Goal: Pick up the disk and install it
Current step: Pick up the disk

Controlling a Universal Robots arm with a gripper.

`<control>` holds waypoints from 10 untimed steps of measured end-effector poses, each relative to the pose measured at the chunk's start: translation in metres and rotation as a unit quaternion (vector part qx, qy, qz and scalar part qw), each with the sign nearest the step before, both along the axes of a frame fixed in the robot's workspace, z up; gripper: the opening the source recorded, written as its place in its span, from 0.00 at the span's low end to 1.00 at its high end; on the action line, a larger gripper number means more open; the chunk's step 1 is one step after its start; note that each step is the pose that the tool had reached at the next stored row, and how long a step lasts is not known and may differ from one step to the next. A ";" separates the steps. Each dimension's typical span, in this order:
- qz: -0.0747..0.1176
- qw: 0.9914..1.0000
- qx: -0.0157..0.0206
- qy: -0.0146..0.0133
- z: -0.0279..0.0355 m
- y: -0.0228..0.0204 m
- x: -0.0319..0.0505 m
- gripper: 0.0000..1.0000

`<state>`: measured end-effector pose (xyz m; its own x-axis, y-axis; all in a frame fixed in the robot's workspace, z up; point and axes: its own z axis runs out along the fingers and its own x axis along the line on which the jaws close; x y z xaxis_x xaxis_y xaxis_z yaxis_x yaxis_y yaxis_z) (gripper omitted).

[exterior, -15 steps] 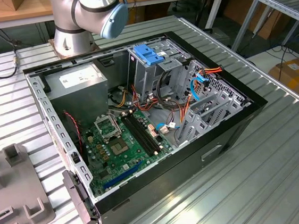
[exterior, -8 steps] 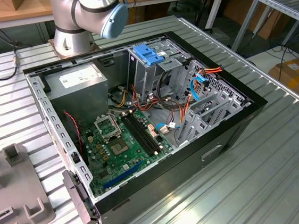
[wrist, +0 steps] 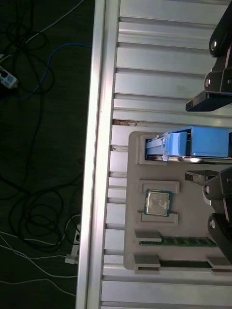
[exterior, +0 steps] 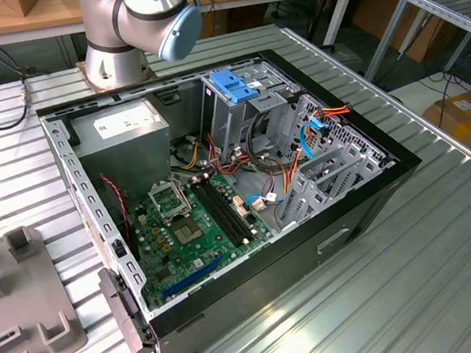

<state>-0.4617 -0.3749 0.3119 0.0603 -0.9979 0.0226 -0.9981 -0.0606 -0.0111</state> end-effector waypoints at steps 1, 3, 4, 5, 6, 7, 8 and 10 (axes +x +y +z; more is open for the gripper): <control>0.000 1.000 0.000 0.000 -0.0012 0.0000 0.0000 0.60; 0.000 1.000 0.000 0.000 -0.0021 0.0000 0.0000 0.60; 0.000 1.000 0.000 0.000 -0.0021 0.0000 0.0000 0.60; 0.000 1.000 0.000 0.000 -0.0024 0.0000 0.0001 0.60; 0.000 1.000 0.000 0.000 -0.0025 0.0001 0.0002 0.60; 0.000 1.000 0.000 0.000 -0.0025 0.0001 0.0003 0.60; 0.000 1.000 0.000 0.000 -0.0023 0.0000 0.0004 0.60; 0.000 1.000 0.000 0.000 -0.0023 0.0000 0.0006 0.60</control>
<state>-0.4611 -0.3749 0.3096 0.0604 -0.9979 0.0227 -0.9981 -0.0606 -0.0110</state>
